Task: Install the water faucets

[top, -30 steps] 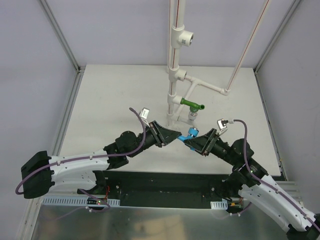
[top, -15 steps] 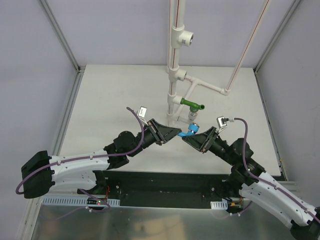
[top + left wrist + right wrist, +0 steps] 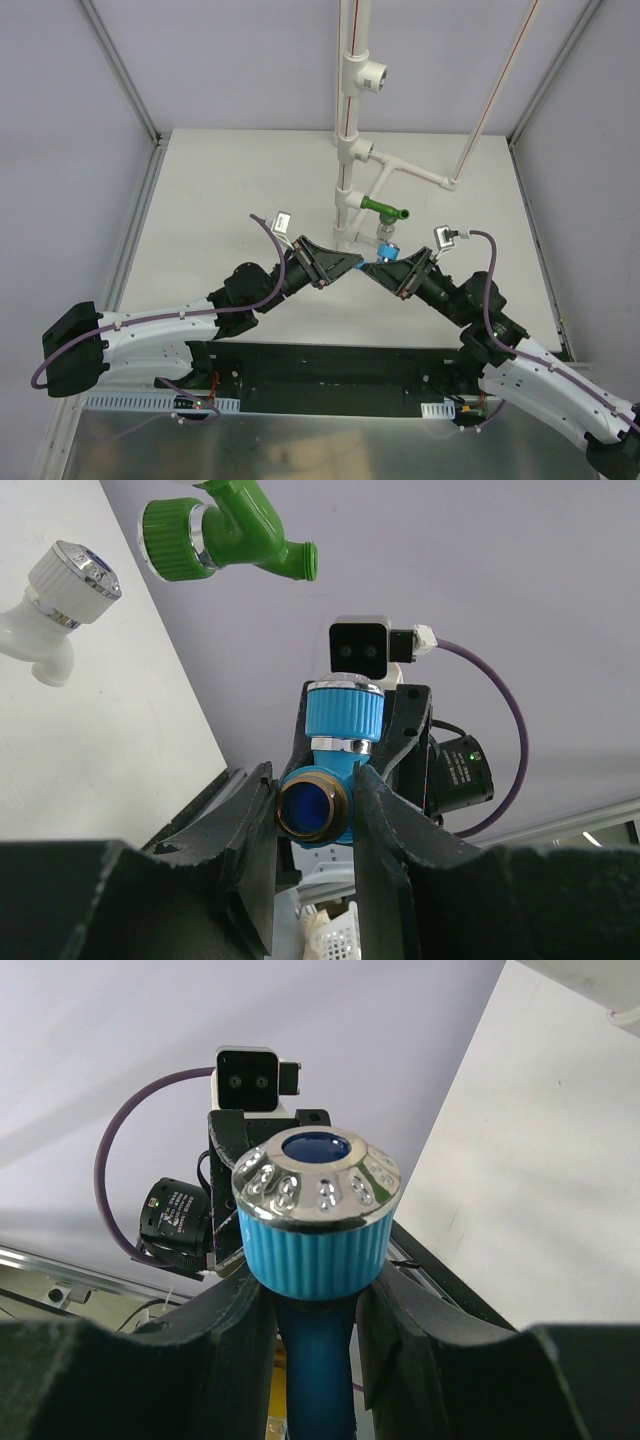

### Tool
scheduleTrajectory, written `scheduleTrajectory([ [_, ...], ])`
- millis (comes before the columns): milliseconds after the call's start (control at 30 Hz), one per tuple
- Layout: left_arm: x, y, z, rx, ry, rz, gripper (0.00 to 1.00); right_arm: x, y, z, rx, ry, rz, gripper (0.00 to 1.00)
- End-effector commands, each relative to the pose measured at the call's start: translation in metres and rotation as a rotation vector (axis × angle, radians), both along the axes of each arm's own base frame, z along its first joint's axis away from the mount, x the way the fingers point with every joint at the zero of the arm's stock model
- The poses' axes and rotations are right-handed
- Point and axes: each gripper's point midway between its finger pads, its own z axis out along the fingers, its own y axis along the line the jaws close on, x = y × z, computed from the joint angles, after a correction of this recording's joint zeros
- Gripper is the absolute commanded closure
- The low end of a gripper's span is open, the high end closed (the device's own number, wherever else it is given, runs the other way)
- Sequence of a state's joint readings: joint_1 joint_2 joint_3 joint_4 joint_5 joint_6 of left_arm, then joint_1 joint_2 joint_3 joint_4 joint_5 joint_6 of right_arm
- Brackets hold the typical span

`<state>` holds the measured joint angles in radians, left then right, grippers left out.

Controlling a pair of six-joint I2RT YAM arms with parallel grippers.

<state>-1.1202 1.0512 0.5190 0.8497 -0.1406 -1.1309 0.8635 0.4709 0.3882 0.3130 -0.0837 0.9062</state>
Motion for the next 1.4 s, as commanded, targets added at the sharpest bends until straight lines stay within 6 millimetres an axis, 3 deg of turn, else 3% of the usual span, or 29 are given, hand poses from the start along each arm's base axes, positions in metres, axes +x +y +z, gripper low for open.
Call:
scheduleTrajectory([
  [0, -0.011, 0.006, 0.037, -0.132, -0.036, -0.033, 1.00, 0.001, -0.003, 0.038, 0.073, -0.089, -0.023, 0.60],
  [833, -0.016, -0.001, 0.034, -0.130, -0.025, -0.072, 1.00, 0.002, 0.004, 0.043, 0.064, -0.092, -0.014, 0.65],
  [933, -0.016, -0.002, 0.033, -0.129, -0.020, -0.073, 1.00, 0.000, 0.005, 0.043, 0.057, -0.102, -0.003, 0.86],
  [1067, -0.014, 0.001, 0.032, -0.131, -0.014, -0.061, 0.99, -0.001, 0.004, 0.041, 0.042, -0.102, -0.005, 1.00],
  [1233, -0.010, 0.012, 0.032, -0.134, -0.004, -0.011, 0.56, -0.002, -0.006, 0.039, 0.043, -0.102, -0.037, 1.00],
  [1367, -0.009, 0.020, 0.034, -0.126, -0.010, 0.013, 0.48, -0.004, -0.012, 0.039, 0.052, -0.110, -0.050, 1.00],
])
